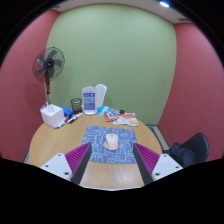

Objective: Arrange mouse

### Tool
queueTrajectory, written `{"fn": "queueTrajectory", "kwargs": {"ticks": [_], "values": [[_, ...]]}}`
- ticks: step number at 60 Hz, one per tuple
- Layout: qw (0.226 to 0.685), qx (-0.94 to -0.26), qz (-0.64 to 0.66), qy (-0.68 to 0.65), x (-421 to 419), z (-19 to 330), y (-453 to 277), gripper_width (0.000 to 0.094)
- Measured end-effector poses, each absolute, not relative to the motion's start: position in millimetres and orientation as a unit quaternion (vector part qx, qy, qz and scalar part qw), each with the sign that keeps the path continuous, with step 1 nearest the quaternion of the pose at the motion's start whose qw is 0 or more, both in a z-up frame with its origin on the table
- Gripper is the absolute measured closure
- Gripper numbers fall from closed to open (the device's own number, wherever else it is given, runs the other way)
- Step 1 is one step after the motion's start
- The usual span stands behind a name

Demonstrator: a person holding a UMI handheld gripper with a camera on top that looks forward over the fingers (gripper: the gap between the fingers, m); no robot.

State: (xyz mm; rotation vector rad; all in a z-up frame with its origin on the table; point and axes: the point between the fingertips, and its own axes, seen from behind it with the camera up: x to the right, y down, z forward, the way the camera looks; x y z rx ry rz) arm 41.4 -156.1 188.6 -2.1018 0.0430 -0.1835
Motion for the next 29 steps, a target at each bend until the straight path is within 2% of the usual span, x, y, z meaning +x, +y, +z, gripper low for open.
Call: {"fn": "queueTrajectory", "kwargs": {"ticks": [13, 29], "values": [[0.5, -0.862, -0.078, 0.031, 20.7, 213.9, -225.3, 0.0097], [0.508, -0.857, -0.086, 0.022, 10.9, 225.7, -251.5, 0.0097]]}}
